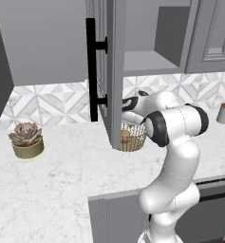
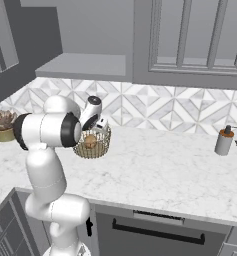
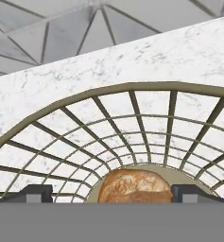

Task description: Open the cabinet, pick up the bread from the cabinet and place it in the basket. Then move the basket to the dining counter.

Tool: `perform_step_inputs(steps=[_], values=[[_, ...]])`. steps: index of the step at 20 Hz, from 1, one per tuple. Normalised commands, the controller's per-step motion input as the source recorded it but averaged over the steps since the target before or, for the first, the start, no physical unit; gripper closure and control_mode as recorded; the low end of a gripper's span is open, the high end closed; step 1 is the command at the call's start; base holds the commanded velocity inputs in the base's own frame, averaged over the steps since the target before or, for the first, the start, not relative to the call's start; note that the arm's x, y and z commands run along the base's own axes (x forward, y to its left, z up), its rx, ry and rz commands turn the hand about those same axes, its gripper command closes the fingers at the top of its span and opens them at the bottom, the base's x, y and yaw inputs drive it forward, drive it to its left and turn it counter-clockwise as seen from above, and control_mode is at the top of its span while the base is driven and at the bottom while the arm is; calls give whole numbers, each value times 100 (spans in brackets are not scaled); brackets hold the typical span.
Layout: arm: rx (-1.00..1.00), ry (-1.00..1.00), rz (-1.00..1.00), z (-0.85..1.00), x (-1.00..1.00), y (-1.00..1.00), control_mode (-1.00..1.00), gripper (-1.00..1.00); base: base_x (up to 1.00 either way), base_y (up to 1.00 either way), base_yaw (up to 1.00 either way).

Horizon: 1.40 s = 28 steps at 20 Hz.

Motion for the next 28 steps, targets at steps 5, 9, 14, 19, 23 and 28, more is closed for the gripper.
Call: perform_step_inputs(steps=[5,9,14,19,23,28], values=[[0,-10,0,0,-3,0,-100,-100,0,0,0],[0,-15,0,31,-45,9,-100,-100,0,0,0],[0,-7,0,45,-78,1,-100,-100,0,0,0],[0,2,-8,62,-67,-14,-100,-100,0,0,0],[0,11,-12,77,-38,-19,-100,-100,0,0,0],[0,13,-18,12,-49,-25,-100,-100,0,0,0]])
